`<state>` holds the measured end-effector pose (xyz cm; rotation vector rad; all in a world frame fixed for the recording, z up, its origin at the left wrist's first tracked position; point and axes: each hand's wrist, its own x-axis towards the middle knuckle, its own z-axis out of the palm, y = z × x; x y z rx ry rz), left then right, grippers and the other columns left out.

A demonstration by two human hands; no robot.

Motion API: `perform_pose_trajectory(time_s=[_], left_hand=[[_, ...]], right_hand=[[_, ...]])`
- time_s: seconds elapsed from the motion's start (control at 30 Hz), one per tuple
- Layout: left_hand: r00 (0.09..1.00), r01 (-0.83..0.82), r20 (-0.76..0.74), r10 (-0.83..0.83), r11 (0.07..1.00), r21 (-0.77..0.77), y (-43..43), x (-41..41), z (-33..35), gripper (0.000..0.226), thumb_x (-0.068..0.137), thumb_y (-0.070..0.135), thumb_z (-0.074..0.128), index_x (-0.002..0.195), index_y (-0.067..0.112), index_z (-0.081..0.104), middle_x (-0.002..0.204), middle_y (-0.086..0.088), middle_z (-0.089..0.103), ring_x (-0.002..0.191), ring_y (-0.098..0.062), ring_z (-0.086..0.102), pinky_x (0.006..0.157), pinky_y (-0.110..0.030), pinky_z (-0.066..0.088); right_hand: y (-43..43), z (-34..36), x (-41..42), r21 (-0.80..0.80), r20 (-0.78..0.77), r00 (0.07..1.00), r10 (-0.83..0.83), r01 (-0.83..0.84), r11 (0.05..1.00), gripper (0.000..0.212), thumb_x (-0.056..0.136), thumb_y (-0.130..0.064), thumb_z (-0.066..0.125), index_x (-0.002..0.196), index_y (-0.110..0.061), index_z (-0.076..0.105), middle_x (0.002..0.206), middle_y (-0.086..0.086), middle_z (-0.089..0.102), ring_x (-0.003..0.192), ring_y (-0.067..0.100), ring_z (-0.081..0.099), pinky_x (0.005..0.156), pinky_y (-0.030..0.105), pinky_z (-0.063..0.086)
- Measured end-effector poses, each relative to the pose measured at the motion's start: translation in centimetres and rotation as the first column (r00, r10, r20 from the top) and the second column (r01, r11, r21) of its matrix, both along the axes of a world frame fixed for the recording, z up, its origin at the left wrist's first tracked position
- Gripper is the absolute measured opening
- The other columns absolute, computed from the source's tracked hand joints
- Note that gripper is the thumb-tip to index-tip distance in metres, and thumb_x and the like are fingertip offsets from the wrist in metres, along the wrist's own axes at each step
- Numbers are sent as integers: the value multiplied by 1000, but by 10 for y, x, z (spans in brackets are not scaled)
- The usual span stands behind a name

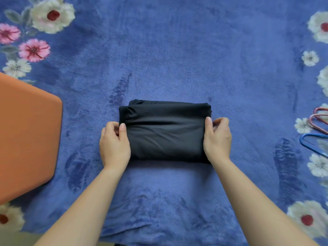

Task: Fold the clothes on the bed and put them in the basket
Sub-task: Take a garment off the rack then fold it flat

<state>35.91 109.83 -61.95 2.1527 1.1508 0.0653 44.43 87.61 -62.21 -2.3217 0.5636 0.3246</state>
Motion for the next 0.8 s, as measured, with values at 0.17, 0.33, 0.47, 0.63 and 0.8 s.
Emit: perform_pose_trajectory(time_s=[0.17, 0.33, 0.47, 0.63, 0.8], left_hand=[[984, -172, -92, 153, 947, -269, -11, 9, 19, 31, 97, 42, 48, 110, 16, 55, 102, 3, 61, 99, -20, 53, 86, -34, 38], [946, -323, -271, 177, 564, -760, -5, 13, 41, 37, 76, 32, 76, 105, 10, 68, 98, -6, 74, 92, -24, 69, 80, -37, 54], [923, -385, -366, 121, 285, -878, -3, -6, 83, 25, 77, 24, 74, 100, 13, 71, 88, -7, 75, 72, -22, 69, 67, -31, 55], [916, -346, -314, 250, 95, -933, -3, -51, 153, 45, 69, 21, 72, 112, 8, 70, 106, -13, 73, 93, -32, 70, 83, -45, 56], [922, -185, -158, 353, 44, -982, 8, -72, 242, 56, 67, 19, 66, 120, 1, 66, 118, -16, 69, 101, -31, 67, 90, -42, 52]], right_hand=[[-4, 17, -23, 114, -160, 984, -80, 99, 988, 36, 94, -49, 54, 99, -13, 57, 87, -5, 61, 83, 16, 56, 75, 31, 39], [-18, 51, -19, 544, -609, 783, -126, 528, 652, 32, 87, -29, 70, 108, -6, 69, 104, 7, 75, 96, 20, 70, 87, 35, 54], [-29, 93, -21, 568, -694, 716, -68, 604, 560, 27, 88, -20, 66, 112, -8, 69, 106, 8, 74, 91, 23, 69, 89, 35, 52], [-30, 161, -46, 655, -660, 751, -12, 583, 480, 23, 87, -11, 55, 104, -1, 66, 99, 12, 72, 78, 25, 69, 75, 35, 54], [-16, 243, -58, 805, -553, 832, 47, 519, 288, 27, 78, -12, 51, 78, -4, 76, 95, 9, 70, 74, 22, 70, 63, 26, 57]])
